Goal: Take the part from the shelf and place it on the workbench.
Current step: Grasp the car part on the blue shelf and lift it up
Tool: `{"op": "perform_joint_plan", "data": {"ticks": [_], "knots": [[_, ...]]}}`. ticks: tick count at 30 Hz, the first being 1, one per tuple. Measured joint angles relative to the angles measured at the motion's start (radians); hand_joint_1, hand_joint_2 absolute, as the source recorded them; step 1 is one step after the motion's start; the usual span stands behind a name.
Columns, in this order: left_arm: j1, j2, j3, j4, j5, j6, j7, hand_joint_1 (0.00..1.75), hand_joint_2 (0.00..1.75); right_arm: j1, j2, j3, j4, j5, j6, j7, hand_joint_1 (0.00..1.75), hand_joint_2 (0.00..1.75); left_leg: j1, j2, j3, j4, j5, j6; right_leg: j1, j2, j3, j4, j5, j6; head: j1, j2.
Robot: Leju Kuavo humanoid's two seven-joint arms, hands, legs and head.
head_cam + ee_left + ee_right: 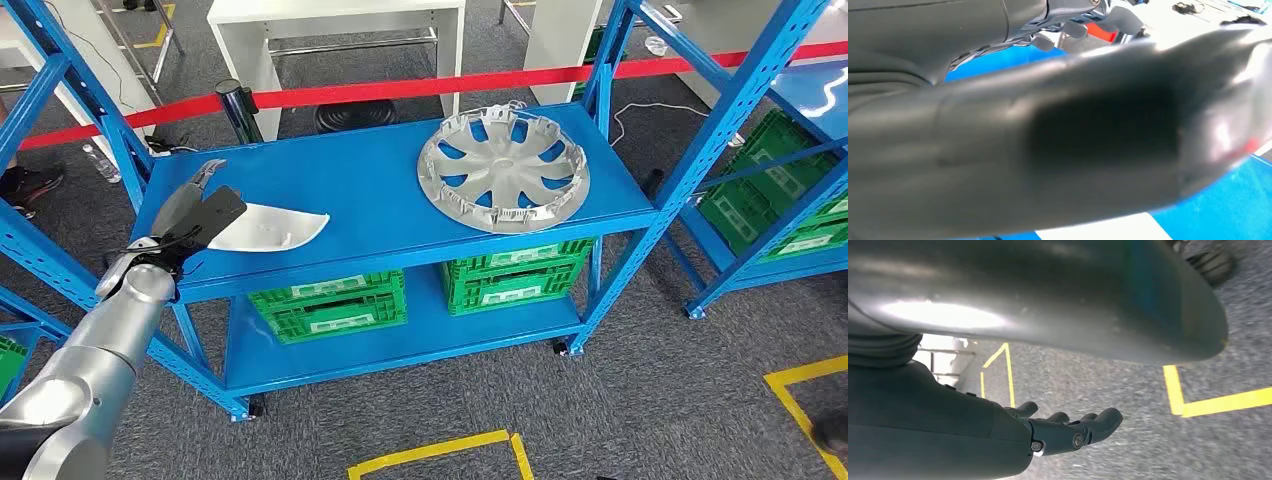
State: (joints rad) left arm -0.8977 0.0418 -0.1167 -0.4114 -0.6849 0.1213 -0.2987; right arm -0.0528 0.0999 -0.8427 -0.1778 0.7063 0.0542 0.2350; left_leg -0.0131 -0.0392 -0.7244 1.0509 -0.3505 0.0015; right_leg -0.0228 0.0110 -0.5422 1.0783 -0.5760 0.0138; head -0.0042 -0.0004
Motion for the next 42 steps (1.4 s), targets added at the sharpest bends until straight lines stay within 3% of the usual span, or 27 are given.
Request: {"op": "perform_joint_plan", "data": {"ticks": [1, 2, 3, 6, 9, 10, 11, 13, 15, 18, 21, 23, 25, 26, 27, 29, 31, 36, 39, 42], "knots": [[0.001, 0.0, -0.002, 0.0, -0.002, 0.0, 0.002, 0.0, 1.16, 0.0, 0.0, 0.0, 0.0, 0.0, 0.0, 0.001, 0.0, 0.0, 0.0, -0.001, 0.0, -0.001, 0.001, -0.002, 0.0, 0.0, 0.0, -0.001, 0.001, -0.002, 0.0, 0.0], [0.002, 0.0, -0.003, 0.0, -0.003, 0.0, 0.003, 0.0, 1.31, 0.0, 0.0, -0.001, 0.0, 0.001, 0.0, 0.001, 0.0, 0.0, 0.0, -0.002, 0.0, -0.003, 0.003, -0.005, 0.001, -0.001, -0.001, -0.002, 0.002, -0.004, 0.0, 0.0], [0.003, 0.0, -0.006, -0.001, -0.005, 0.0, 0.007, 0.0, 1.75, 0.0, 0.0, -0.002, 0.0, 0.003, 0.0, 0.002, 0.0, 0.0, 0.0, -0.004, 0.0, -0.006, 0.005, -0.01, 0.001, -0.001, -0.001, -0.005, 0.004, -0.01, 0.001, 0.0], [0.003, 0.005, -0.019, -0.002, -0.007, -0.017, 0.014, 0.0, 1.75, -0.002, 0.001, -0.002, 0.0, 0.01, 0.002, 0.004, 0.0, 0.0, 0.001, 0.01, -0.012, 0.018, -0.014, -0.027, -0.005, -0.003, 0.011, -0.016, 0.015, -0.029, -0.003, 0.0], [0.004, 0.008, -0.03, 0.0, -0.001, -0.04, 0.014, 0.0, 1.75, -0.001, 0.001, -0.003, 0.0, 0.013, 0.005, 0.004, 0.0, 0.0, 0.009, 0.029, -0.083, 0.186, -0.092, -0.044, -0.007, -0.004, 0.022, -0.024, 0.018, -0.035, -0.008, 0.0], [0.005, 0.008, -0.034, 0.001, 0.0, -0.048, 0.015, 0.0, 1.75, 0.0, 0.001, -0.003, 0.0, 0.014, 0.006, 0.004, 0.0, 0.0, 0.012, 0.031, -0.106, 0.233, -0.104, -0.047, -0.007, -0.005, 0.023, -0.024, 0.016, -0.035, -0.007, 0.0], [0.006, 0.009, -0.038, 0.002, 0.001, -0.054, 0.015, 0.0, 1.75, 0.0, 0.0, -0.003, 0.0, 0.015, 0.006, 0.004, 0.0, 0.0, 0.014, 0.032, -0.113, 0.246, -0.098, -0.048, -0.007, -0.006, 0.025, -0.024, 0.014, -0.035, -0.007, 0.0], [0.004, 0.012, -0.047, 0.003, -0.004, -0.059, 0.02, 0.0, 1.75, -0.001, 0.0, -0.003, 0.0, 0.017, 0.008, 0.004, 0.0, 0.0, 0.017, 0.033, -0.07, 0.161, -0.039, -0.045, -0.007, -0.007, 0.034, -0.025, 0.006, -0.031, -0.008, 0.0], [-0.001, 0.015, -0.059, 0.004, -0.02, -0.052, 0.034, 0.0, 1.75, -0.001, 0.0, -0.003, 0.0, 0.018, 0.009, 0.003, 0.0, 0.0, 0.013, 0.033, -0.008, 0.047, -0.006, -0.036, -0.007, -0.007, 0.042, -0.028, -0.003, -0.023, -0.007, 0.0], [-0.006, 0.017, -0.088, 0.009, -0.058, -0.023, 0.067, 0.0, 1.75, -0.004, 0.0, -0.003, 0.0, 0.024, 0.011, 0.001, 0.0, 0.0, 0.004, 0.032, 0.025, -0.007, -0.024, -0.017, -0.004, -0.009, 0.043, -0.039, -0.007, -0.006, -0.008, 0.0], [-0.003, 0.015, -0.119, 0.015, -0.089, 0.001, 0.092, 0.0, 1.75, -0.006, 0.0, -0.003, 0.0, 0.029, 0.014, 0.005, 0.0, 0.0, 0.009, 0.031, 0.043, -0.027, -0.032, 0.002, -0.004, -0.011, 0.042, -0.024, -0.023, 0.009, -0.007, 0.0], [-0.002, 0.013, -0.135, 0.021, -0.098, 0.004, 0.101, 0.0, 1.75, -0.009, 0.0, -0.003, 0.0, 0.032, 0.014, 0.007, 0.0, 0.0, 0.011, 0.032, 0.054, -0.034, -0.036, 0.012, -0.002, -0.011, -0.012, 0.075, -0.064, 0.012, -0.006, 0.0], [0.006, 0.007, -0.15, 0.029, -0.109, 0.005, 0.11, 0.0, 1.75, -0.009, -0.002, -0.003, 0.0, 0.035, 0.015, 0.008, 0.0, 0.0, 0.008, 0.031, 0.057, -0.033, -0.041, 0.019, 0.001, -0.01, -0.097, 0.201, -0.099, 0.012, -0.005, 0.0], [0.011, 0.003, -0.158, 0.033, -0.118, 0.007, 0.115, 0.0, 1.75, -0.008, -0.002, -0.003, 0.0, 0.038, 0.015, 0.009, 0.0, 0.0, 0.007, 0.029, 0.057, -0.031, -0.043, 0.021, 0.002, -0.01, -0.125, 0.229, -0.092, 0.012, -0.005, 0.0], [0.016, -0.001, -0.168, 0.037, -0.13, 0.009, 0.12, 0.0, 1.75, -0.008, -0.003, -0.003, 0.0, 0.04, 0.015, 0.01, 0.0, 0.0, 0.006, 0.027, 0.058, -0.027, -0.046, 0.021, 0.003, -0.01, -0.135, 0.219, -0.065, 0.01, -0.005, 0.0], [0.022, -0.009, -0.191, 0.045, -0.16, 0.012, 0.134, 0.0, 1.75, -0.008, -0.004, -0.003, 0.0, 0.043, 0.015, 0.013, 0.0, 0.0, 0.006, 0.023, 0.059, -0.018, -0.052, 0.017, 0.005, -0.01, -0.102, 0.105, 0.018, 0.004, -0.005, 0.0], [0.022, -0.015, -0.214, 0.052, -0.184, 0.01, 0.145, 0.0, 1.75, -0.01, -0.005, -0.003, 0.0, 0.045, 0.015, 0.011, 0.0, 0.0, 0.002, 0.019, 0.057, -0.008, -0.057, 0.009, 0.007, -0.01, -0.066, 0.005, 0.063, -0.004, -0.005, 0.0], [0.024, -0.021, -0.254, 0.067, -0.203, -0.019, 0.142, 0.0, 1.75, -0.011, -0.005, -0.003, 0.0, 0.045, 0.014, 0.01, 0.0, 0.0, -0.004, 0.018, 0.061, -0.014, -0.059, 0.021, 0.008, -0.007, -0.057, -0.02, 0.073, -0.012, -0.006, 0.0], [0.025, -0.022, -0.271, 0.074, -0.208, -0.029, 0.14, 0.0, 1.75, -0.009, -0.005, -0.003, 0.0, 0.045, 0.014, 0.01, 0.0, 0.0, -0.004, 0.02, 0.065, -0.021, -0.052, 0.007, 0.008, -0.005, -0.057, -0.02, 0.074, -0.016, -0.006, 0.0], [0.026, -0.023, -0.285, 0.08, -0.221, -0.01, 0.15, 0.0, 1.75, -0.009, -0.005, -0.003, 0.0, 0.045, 0.014, 0.01, 0.0, 0.0, -0.004, 0.02, 0.066, -0.024, -0.05, 0.0, 0.008, -0.005, -0.057, -0.02, 0.073, -0.018, -0.006, 0.0]]}}
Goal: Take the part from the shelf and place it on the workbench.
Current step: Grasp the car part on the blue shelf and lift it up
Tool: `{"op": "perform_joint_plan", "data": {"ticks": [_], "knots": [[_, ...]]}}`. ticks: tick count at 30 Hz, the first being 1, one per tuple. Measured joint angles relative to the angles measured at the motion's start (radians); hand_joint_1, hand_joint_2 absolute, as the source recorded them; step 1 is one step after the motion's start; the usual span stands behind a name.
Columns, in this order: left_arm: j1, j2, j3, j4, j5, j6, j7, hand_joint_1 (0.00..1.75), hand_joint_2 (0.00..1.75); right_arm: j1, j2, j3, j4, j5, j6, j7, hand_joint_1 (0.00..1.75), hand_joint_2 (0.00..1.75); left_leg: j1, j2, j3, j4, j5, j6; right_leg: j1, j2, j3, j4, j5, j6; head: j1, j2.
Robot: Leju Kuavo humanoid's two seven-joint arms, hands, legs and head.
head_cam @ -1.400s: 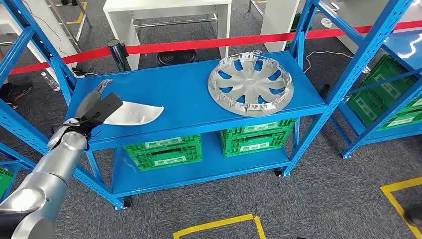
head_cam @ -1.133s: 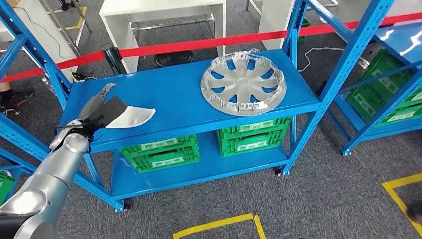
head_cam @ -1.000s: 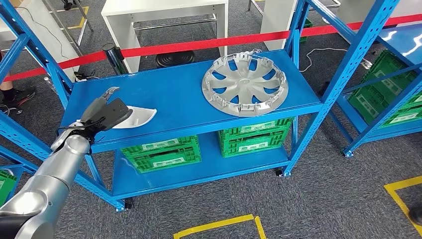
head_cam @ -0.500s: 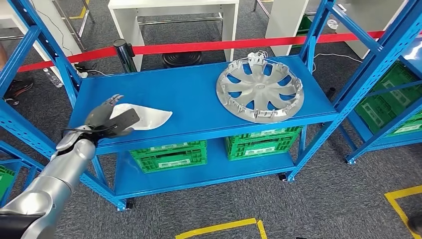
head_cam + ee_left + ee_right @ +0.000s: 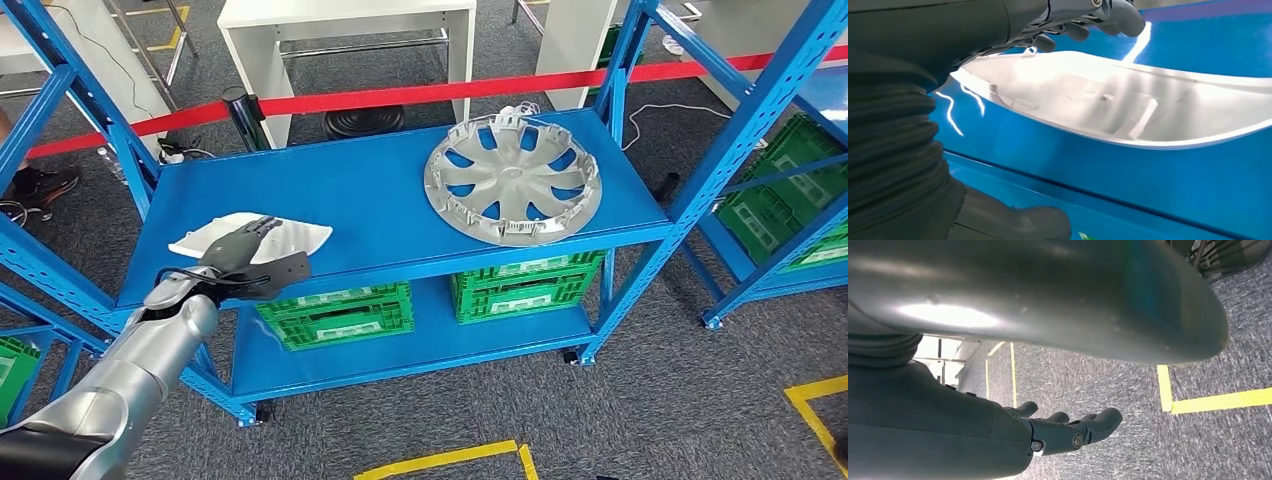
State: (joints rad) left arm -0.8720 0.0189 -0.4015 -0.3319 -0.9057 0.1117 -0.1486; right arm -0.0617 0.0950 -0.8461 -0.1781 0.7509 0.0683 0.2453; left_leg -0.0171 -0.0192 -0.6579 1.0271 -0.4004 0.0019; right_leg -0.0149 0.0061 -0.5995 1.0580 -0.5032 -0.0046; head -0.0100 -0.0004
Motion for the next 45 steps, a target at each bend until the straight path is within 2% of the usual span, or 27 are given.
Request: {"op": "perform_joint_plan", "data": {"ticks": [3, 4, 5, 7, 8, 9, 15, 45], "knots": [[0.005, -0.005, -0.015, 0.001, -0.024, 0.065, 0.027, 0.01, 1.75, 0.0, 0.0, 0.0, 0.0, 0.002, 0.0, 0.0, 0.0, 0.0, 0.0, 0.0, 0.0, -0.001, 0.0, -0.004, 0.0, 0.0, 0.0, 0.0, -0.001, -0.002, 0.0, 0.0], [0.007, -0.008, -0.019, 0.002, -0.032, 0.09, 0.037, 0.12, 1.75, 0.0, 0.0, 0.0, 0.0, 0.002, 0.0, 0.0, 0.0, 0.0, 0.0, 0.0, 0.0, -0.001, -0.001, -0.005, 0.0, 0.0, 0.0, -0.001, -0.001, -0.002, 0.0, 0.0], [0.01, -0.011, -0.023, 0.003, -0.04, 0.116, 0.047, 0.46, 1.75, 0.0, 0.0, 0.0, 0.0, 0.003, 0.0, 0.0, 0.0, 0.0, 0.0, 0.0, 0.0, -0.001, -0.001, -0.005, -0.001, 0.0, 0.0, -0.001, -0.002, -0.002, 0.0, 0.0], [0.016, -0.018, -0.033, 0.004, -0.055, 0.157, 0.061, 1.3, 1.75, 0.0, 0.0, 0.0, 0.0, 0.004, 0.0, 0.0, 0.0, 0.0, 0.0, 0.0, 0.0, -0.001, -0.001, -0.005, -0.001, 0.0, 0.001, -0.003, -0.002, -0.002, 0.0, 0.0], [0.019, -0.022, -0.036, 0.005, -0.062, 0.172, 0.066, 1.62, 1.75, -0.001, 0.0, 0.0, 0.0, 0.005, 0.0, 0.0, 0.0, 0.0, 0.0, -0.001, 0.0, -0.001, -0.001, -0.005, -0.002, 0.0, 0.002, -0.004, -0.002, -0.002, 0.0, 0.0], [0.021, -0.026, -0.04, 0.006, -0.068, 0.186, 0.071, 1.72, 1.75, -0.001, 0.0, 0.0, 0.0, 0.006, 0.0, 0.0, 0.0, 0.0, 0.0, -0.001, -0.001, -0.001, -0.002, -0.005, -0.002, -0.001, 0.002, -0.005, -0.002, -0.002, 0.0, 0.0], [0.034, -0.045, -0.06, 0.012, -0.091, 0.235, 0.085, 1.75, 1.75, -0.002, 0.0, 0.0, 0.0, 0.011, 0.002, 0.0, 0.0, 0.0, 0.0, -0.001, 0.0, -0.001, -0.003, -0.002, -0.002, -0.001, 0.006, -0.009, -0.002, 0.0, 0.0, 0.0], [0.044, -0.054, -0.077, 0.015, -0.088, 0.248, 0.067, 1.75, 1.75, -0.001, 0.0, -0.001, 0.0, 0.009, 0.003, 0.0, 0.0, 0.0, -0.001, 0.0, 0.005, -0.001, -0.006, 0.001, -0.002, -0.001, 0.014, -0.014, -0.002, 0.004, 0.0, 0.0]]}}
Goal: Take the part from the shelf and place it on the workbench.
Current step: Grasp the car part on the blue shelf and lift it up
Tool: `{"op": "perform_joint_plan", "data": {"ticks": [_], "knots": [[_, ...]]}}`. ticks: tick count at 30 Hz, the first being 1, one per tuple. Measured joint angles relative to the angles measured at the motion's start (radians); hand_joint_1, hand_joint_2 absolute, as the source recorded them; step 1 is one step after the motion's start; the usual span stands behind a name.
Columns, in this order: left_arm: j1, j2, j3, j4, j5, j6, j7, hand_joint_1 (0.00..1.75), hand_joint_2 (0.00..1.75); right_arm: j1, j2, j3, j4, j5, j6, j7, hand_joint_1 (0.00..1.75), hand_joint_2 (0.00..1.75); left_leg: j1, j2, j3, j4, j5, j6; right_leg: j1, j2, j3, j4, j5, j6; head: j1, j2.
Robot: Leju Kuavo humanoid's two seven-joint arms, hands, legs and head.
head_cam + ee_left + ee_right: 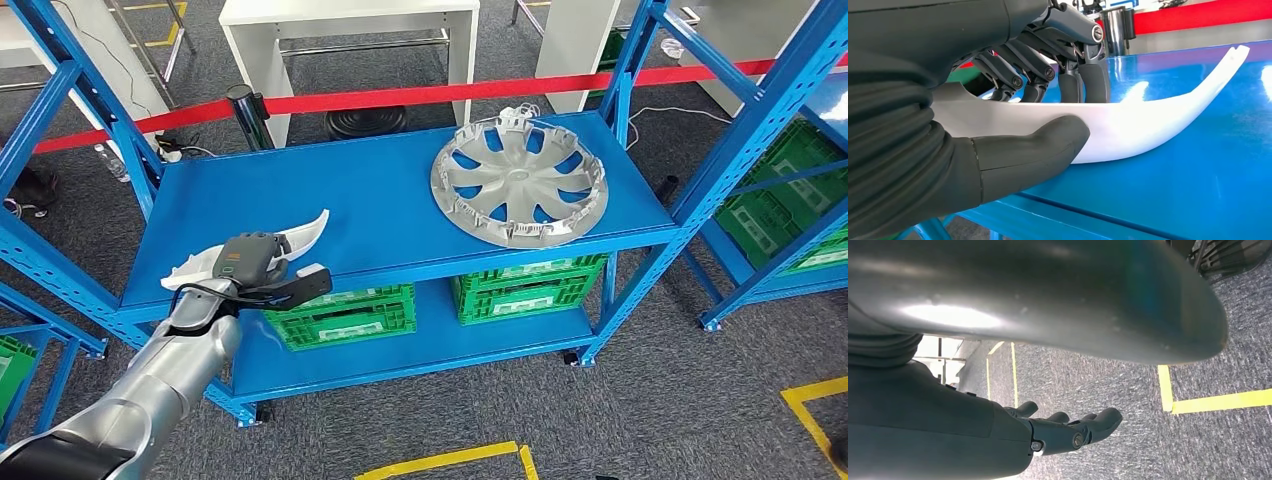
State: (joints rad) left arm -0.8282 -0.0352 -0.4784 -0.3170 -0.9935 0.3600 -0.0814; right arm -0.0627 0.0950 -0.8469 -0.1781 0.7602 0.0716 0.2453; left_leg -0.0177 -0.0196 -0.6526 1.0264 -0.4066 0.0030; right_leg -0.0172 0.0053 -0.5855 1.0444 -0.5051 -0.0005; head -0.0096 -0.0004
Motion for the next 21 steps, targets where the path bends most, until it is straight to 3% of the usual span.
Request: {"op": "perform_joint_plan", "data": {"ticks": [8, 14, 21], "knots": [[0.005, -0.002, 0.003, -0.001, 0.099, 0.05, -0.15, 1.75, 1.75, 0.0, 0.0, -0.004, 0.0, 0.002, 0.0, 0.0, 0.0, 0.0, 0.0, -0.002, 0.0, 0.0, 0.0, 0.0, 0.0, 0.0, 0.0, 0.0, -0.001, 0.001, 0.0, 0.0], [0.0, -0.024, 0.074, -0.044, 0.339, -0.03, -0.338, 1.75, 1.75, 0.0, 0.0, -0.012, 0.0, 0.003, -0.003, 0.0, 0.0, 0.0, 0.0, -0.002, 0.0, 0.0, 0.0, 0.0, -0.001, -0.001, 0.0, 0.0, -0.001, 0.001, 0.0, 0.0], [-0.007, -0.046, 0.137, -0.185, 0.548, -0.106, -0.407, 1.75, 1.75, 0.001, 0.0, -0.024, 0.0, 0.007, -0.004, 0.0, 0.0, 0.0, -0.001, -0.001, 0.0, 0.0, 0.0, 0.0, -0.001, -0.001, 0.0, 0.0, -0.001, 0.001, 0.0, 0.0]]}}
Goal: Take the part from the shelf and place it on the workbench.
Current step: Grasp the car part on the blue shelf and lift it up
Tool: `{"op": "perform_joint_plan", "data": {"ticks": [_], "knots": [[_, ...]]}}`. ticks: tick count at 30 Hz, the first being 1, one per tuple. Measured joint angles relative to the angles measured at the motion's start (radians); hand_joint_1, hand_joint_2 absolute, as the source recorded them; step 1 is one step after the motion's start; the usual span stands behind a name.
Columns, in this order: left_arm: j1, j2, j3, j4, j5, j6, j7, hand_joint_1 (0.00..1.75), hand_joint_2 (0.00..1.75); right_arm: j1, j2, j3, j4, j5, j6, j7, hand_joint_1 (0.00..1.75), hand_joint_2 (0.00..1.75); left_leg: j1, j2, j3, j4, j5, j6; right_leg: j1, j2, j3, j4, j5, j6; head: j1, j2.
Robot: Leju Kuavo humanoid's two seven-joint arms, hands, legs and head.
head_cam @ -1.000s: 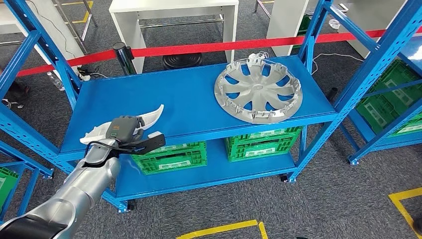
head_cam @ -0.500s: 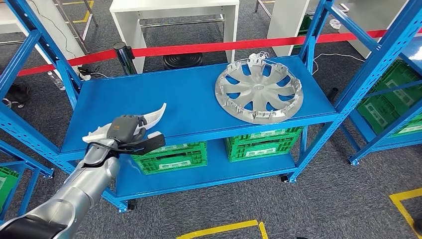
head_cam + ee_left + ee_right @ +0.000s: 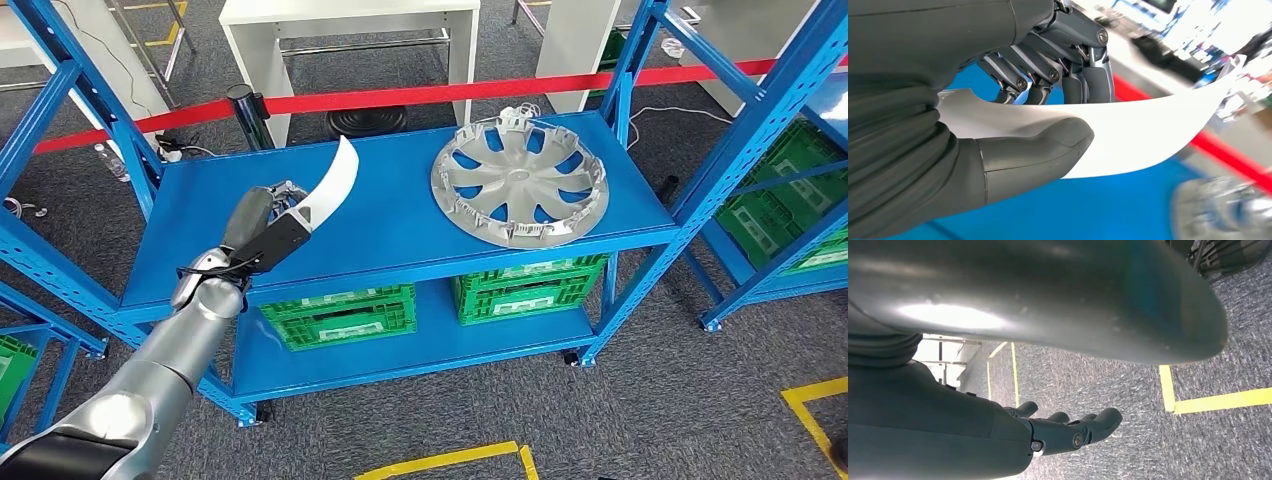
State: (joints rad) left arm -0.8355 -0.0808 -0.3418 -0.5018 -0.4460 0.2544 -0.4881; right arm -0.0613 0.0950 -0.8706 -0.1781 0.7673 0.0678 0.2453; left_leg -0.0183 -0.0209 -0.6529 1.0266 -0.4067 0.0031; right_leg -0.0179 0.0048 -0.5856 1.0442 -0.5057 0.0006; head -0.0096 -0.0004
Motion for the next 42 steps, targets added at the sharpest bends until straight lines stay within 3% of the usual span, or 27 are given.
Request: {"op": "perform_joint_plan", "data": {"ticks": [3, 11, 14, 20, 22, 25, 26, 27, 28, 30, 31, 33, 36, 38, 40, 41, 42], "knots": [[0.019, 0.0, 0.014, -0.124, 0.134, -0.024, -0.028, 1.75, 1.75, 0.001, 0.0, -0.003, 0.0, 0.002, -0.002, 0.0, 0.0, 0.0, 0.0, 0.0, 0.0, 0.0, 0.0, 0.0, 0.0, 0.0, 0.0, 0.0, 0.0, 0.0, 0.0, 0.0], [0.104, 0.041, 0.013, -0.549, 0.433, -0.122, 0.058, 1.75, 1.75, 0.005, 0.0, -0.009, 0.0, 0.012, -0.003, 0.001, 0.0, 0.0, 0.0, 0.0, 0.0, 0.0, -0.003, 0.001, 0.0, 0.0, 0.0, 0.0, -0.002, 0.001, 0.0, 0.0], [0.136, 0.056, 0.011, -0.628, 0.483, -0.145, 0.059, 1.75, 1.75, 0.005, 0.0, -0.01, 0.0, 0.017, 0.0, 0.001, 0.0, 0.0, -0.002, 0.0, -0.001, 0.001, -0.005, 0.003, -0.001, 0.0, 0.001, -0.001, -0.002, 0.002, 0.0, 0.0], [0.169, 0.069, 0.008, -0.703, 0.502, -0.156, 0.065, 1.75, 1.75, 0.004, 0.0, -0.013, 0.0, 0.019, 0.001, 0.001, 0.0, 0.0, -0.004, 0.001, 0.007, -0.003, -0.004, 0.02, -0.006, 0.0, 0.01, -0.007, -0.003, 0.017, 0.0, 0.0], [0.173, 0.068, 0.008, -0.715, 0.503, -0.157, 0.066, 1.75, 1.75, 0.004, 0.0, -0.016, 0.0, 0.019, 0.001, 0.001, 0.0, 0.0, 0.002, 0.005, 0.016, -0.022, 0.007, 0.028, -0.004, -0.001, 0.001, 0.022, -0.031, 0.023, 0.0, 0.0], [0.177, 0.064, 0.007, -0.719, 0.503, -0.162, 0.069, 1.75, 1.75, 0.004, 0.0, -0.02, 0.0, 0.017, -0.001, 0.001, 0.0, 0.0, 0.004, 0.009, 0.014, -0.028, 0.013, 0.032, -0.003, -0.001, -0.072, 0.19, -0.127, 0.03, 0.002, 0.0], [0.179, 0.063, 0.006, -0.719, 0.502, -0.164, 0.071, 1.75, 1.75, 0.004, -0.001, -0.023, 0.0, 0.016, -0.001, 0.001, 0.0, 0.0, 0.005, 0.01, 0.011, -0.025, 0.013, 0.032, -0.004, -0.001, -0.092, 0.237, -0.142, 0.033, 0.002, 0.0], [0.181, 0.062, 0.006, -0.718, 0.501, -0.165, 0.073, 1.75, 1.75, 0.004, -0.001, -0.025, 0.0, 0.015, -0.002, 0.001, 0.0, 0.0, 0.006, 0.01, 0.006, -0.02, 0.013, 0.031, -0.005, -0.001, -0.097, 0.253, -0.138, 0.036, 0.002, 0.0], [0.182, 0.062, 0.006, -0.717, 0.5, -0.166, 0.074, 1.75, 1.75, 0.004, -0.001, -0.026, 0.0, 0.014, -0.002, 0.002, 0.0, 0.0, 0.008, 0.011, 0.0, -0.015, 0.014, 0.029, -0.008, -0.001, -0.083, 0.229, -0.116, 0.039, 0.002, 0.0], [0.182, 0.061, 0.006, -0.717, 0.499, -0.168, 0.076, 1.75, 1.75, 0.003, -0.001, -0.027, 0.0, 0.012, -0.002, 0.002, 0.0, 0.0, 0.014, 0.01, -0.013, 0.001, 0.014, 0.02, -0.013, -0.001, -0.015, 0.107, -0.063, 0.045, 0.002, 0.0], [0.182, 0.061, 0.006, -0.718, 0.499, -0.169, 0.077, 1.75, 1.75, 0.002, -0.001, -0.027, 0.0, 0.011, -0.002, 0.001, 0.0, 0.0, 0.015, 0.009, -0.02, 0.009, 0.015, 0.013, -0.012, 0.001, 0.011, 0.06, -0.042, 0.043, 0.003, 0.0], [0.182, 0.061, 0.005, -0.719, 0.498, -0.171, 0.077, 1.75, 1.75, 0.001, 0.0, -0.029, 0.0, 0.011, -0.002, 0.001, 0.0, 0.0, 0.013, 0.005, -0.028, 0.019, 0.02, -0.002, -0.01, 0.007, 0.026, 0.027, -0.033, 0.029, 0.003, 0.0], [0.181, 0.063, 0.005, -0.719, 0.497, -0.174, 0.077, 1.75, 1.75, 0.0, 0.0, -0.032, 0.0, 0.01, -0.002, 0.001, 0.0, 0.0, 0.014, 0.002, -0.037, 0.022, 0.023, -0.024, -0.011, 0.006, 0.012, 0.027, -0.016, -0.002, 0.002, 0.0], [0.181, 0.066, 0.004, -0.718, 0.497, -0.174, 0.077, 1.75, 1.75, 0.0, 0.001, -0.033, 0.0, 0.01, -0.002, 0.001, 0.0, 0.0, 0.018, 0.006, -0.058, 0.078, -0.038, -0.036, -0.013, 0.001, -0.003, 0.023, 0.002, -0.018, 0.0, 0.0], [0.183, 0.067, 0.004, -0.719, 0.497, -0.174, 0.078, 1.75, 1.75, 0.0, 0.0, -0.033, 0.0, 0.01, -0.003, 0.001, 0.0, 0.0, 0.021, 0.011, -0.09, 0.2, -0.13, -0.045, -0.012, -0.001, -0.026, 0.022, 0.02, -0.022, -0.001, 0.0], [0.185, 0.068, 0.003, -0.719, 0.497, -0.175, 0.078, 1.75, 1.75, 0.0, 0.0, -0.033, 0.0, 0.01, -0.003, 0.001, 0.0, 0.0, 0.022, 0.013, -0.099, 0.256, -0.159, -0.047, -0.012, -0.002, -0.038, 0.022, 0.029, -0.022, -0.002, 0.0], [0.187, 0.068, 0.003, -0.719, 0.497, -0.175, 0.078, 1.75, 1.75, 0.0, 0.0, -0.033, 0.0, 0.011, -0.003, 0.001, 0.0, 0.0, 0.022, 0.014, -0.094, 0.287, -0.167, -0.047, -0.011, -0.003, -0.05, 0.023, 0.038, -0.022, -0.002, 0.0]]}}
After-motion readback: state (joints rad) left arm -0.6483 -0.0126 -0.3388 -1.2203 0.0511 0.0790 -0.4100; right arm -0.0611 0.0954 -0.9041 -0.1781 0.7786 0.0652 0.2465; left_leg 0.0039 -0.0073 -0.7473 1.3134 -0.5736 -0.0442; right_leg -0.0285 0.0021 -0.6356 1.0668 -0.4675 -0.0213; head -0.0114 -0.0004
